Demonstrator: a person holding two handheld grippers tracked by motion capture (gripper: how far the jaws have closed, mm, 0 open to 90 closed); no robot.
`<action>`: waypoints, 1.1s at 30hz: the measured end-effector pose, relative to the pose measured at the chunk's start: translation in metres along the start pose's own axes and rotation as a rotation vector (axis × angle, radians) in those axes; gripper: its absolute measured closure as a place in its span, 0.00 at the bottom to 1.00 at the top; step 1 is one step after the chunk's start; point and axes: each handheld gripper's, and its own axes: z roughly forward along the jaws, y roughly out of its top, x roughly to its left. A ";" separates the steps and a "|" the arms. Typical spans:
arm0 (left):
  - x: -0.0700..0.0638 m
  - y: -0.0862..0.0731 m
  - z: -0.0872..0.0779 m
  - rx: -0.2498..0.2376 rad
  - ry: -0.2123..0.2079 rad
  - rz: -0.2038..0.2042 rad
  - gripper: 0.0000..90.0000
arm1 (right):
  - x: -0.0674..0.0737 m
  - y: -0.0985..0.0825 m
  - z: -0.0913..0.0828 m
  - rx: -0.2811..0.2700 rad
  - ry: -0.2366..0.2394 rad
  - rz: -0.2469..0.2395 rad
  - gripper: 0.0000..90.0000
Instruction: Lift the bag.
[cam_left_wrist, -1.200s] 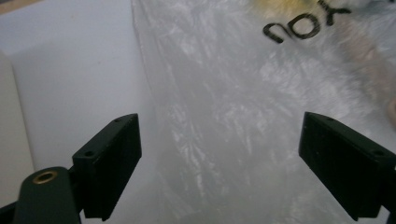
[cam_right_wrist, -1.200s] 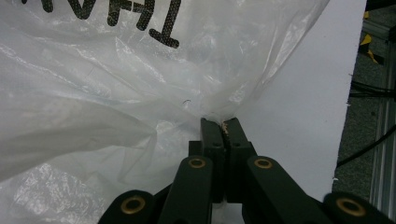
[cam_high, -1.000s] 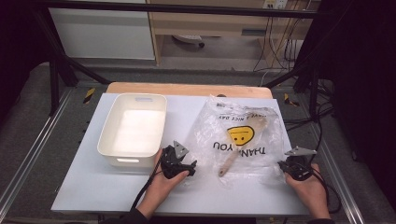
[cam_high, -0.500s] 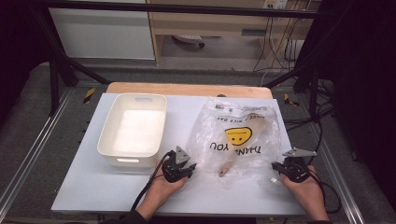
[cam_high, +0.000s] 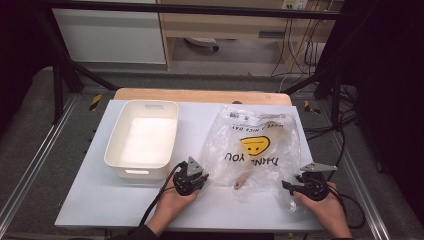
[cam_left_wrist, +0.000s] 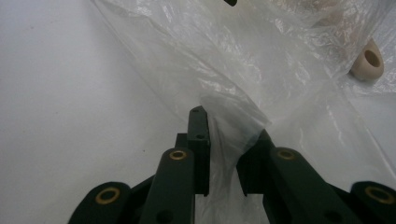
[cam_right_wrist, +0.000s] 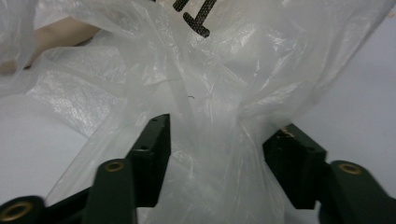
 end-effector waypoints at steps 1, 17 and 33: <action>0.000 0.000 0.000 0.000 0.001 0.002 0.86 | 0.002 -0.001 0.000 0.002 -0.003 0.000 0.38; -0.001 0.000 0.000 -0.001 0.004 0.004 0.86 | 0.017 -0.018 0.001 0.018 -0.049 -0.054 0.13; -0.002 0.000 0.000 -0.002 0.010 0.017 0.87 | 0.037 -0.014 -0.002 0.020 0.053 -0.168 0.80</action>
